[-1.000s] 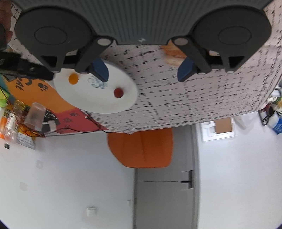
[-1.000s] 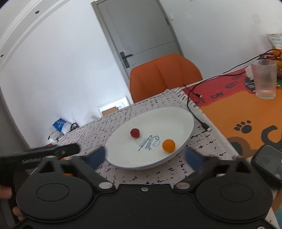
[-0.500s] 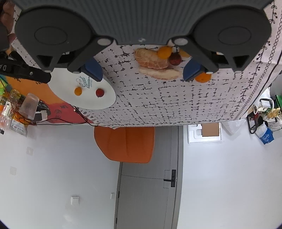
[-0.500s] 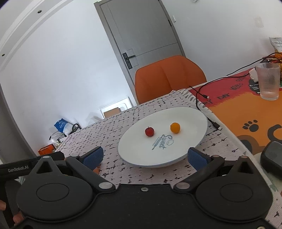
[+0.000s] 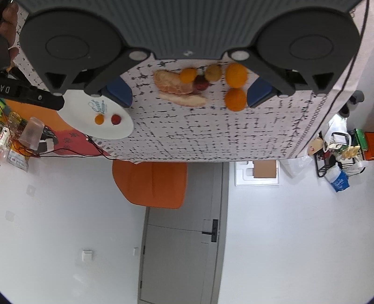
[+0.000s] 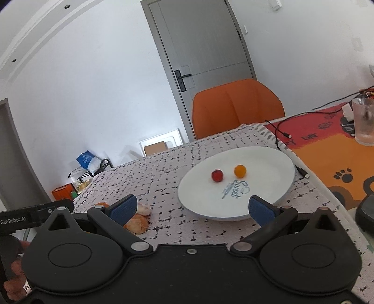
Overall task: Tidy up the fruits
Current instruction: 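Move both open tools back toward the fruit pile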
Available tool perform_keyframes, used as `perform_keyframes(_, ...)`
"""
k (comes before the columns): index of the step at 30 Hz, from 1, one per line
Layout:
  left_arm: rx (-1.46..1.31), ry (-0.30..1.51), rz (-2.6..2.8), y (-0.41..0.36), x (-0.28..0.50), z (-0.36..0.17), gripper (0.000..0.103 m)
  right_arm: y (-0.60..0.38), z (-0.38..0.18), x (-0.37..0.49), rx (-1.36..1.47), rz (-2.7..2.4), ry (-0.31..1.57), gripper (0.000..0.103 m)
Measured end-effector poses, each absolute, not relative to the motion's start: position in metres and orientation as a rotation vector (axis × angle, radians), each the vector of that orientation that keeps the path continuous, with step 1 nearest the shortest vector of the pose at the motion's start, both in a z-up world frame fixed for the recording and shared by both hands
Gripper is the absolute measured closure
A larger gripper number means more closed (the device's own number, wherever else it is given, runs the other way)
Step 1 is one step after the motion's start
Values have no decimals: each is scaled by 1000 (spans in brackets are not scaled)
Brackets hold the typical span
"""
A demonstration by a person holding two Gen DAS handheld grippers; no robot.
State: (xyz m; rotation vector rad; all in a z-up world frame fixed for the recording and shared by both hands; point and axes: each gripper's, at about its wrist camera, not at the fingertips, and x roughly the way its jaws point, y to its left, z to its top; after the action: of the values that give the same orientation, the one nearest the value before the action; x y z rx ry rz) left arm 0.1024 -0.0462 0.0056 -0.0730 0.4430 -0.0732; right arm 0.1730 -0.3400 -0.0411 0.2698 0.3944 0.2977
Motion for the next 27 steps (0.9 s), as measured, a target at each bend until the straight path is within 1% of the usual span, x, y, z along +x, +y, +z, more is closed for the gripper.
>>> perform_keyframes(8,-95,435,-31,-20,87,12,0,-319,-38,172,223,349,421,0)
perform_keyframes(21,-120,452,2,8,73,4,0,-292,-41,170,195,408,448,0)
perform_keyframes(25,-139,460,6,15,72,2,1,-284,-42,171,173,422,457,0)
perform_keyframes(27,-152,471,1,20,71,-2,2,-281,-43,171,174,435,466,0)
